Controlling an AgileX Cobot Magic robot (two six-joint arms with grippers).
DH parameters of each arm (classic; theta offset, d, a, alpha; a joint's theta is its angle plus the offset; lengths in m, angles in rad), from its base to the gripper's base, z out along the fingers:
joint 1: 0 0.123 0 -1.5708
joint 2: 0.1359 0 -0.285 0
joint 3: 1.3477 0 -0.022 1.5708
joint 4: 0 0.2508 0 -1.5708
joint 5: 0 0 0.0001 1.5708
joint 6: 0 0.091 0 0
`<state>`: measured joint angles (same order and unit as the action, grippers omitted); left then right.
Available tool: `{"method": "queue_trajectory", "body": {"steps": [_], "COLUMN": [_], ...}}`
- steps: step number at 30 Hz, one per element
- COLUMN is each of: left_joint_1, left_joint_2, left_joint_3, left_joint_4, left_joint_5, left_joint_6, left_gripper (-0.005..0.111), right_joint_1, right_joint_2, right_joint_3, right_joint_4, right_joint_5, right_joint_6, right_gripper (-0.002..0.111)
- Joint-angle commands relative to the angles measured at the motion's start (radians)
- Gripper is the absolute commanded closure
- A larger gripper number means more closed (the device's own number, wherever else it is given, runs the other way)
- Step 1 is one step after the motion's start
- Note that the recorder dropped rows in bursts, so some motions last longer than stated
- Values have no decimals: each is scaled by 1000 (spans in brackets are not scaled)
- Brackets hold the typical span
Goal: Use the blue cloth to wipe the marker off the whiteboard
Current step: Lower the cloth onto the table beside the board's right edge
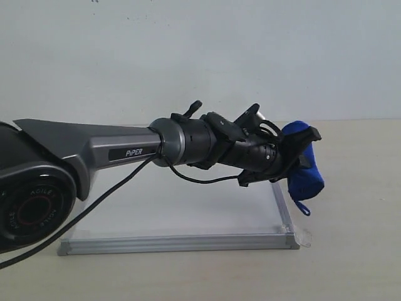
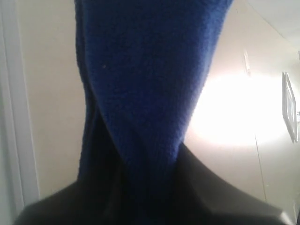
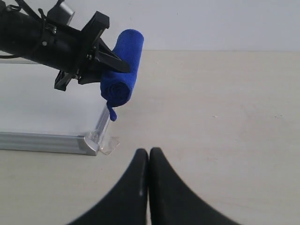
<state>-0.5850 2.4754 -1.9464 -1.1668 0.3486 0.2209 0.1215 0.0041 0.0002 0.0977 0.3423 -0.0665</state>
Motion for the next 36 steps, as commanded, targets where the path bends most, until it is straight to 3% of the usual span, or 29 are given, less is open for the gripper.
{"method": "queue_trajectory", "body": {"steps": [1,27,36], "left_joint_1": [-14,-18,9], "left_joint_2": [-6,-8,-8], "left_joint_3": [7,38,38], "left_joint_4": [-2,29,41], "left_joint_5": [13,13,8], "left_joint_6": [-11,-78,-127], "left_gripper": [103,103,103], "right_joint_1": [-2,-2,-2], "right_joint_2": [-4,-4,-4], "right_joint_3": [0,0,0], "right_joint_4": [0,0,0], "right_joint_5": [-9,-9,-9], "right_joint_6": [0,0,0], "right_gripper": [108,108,108]}}
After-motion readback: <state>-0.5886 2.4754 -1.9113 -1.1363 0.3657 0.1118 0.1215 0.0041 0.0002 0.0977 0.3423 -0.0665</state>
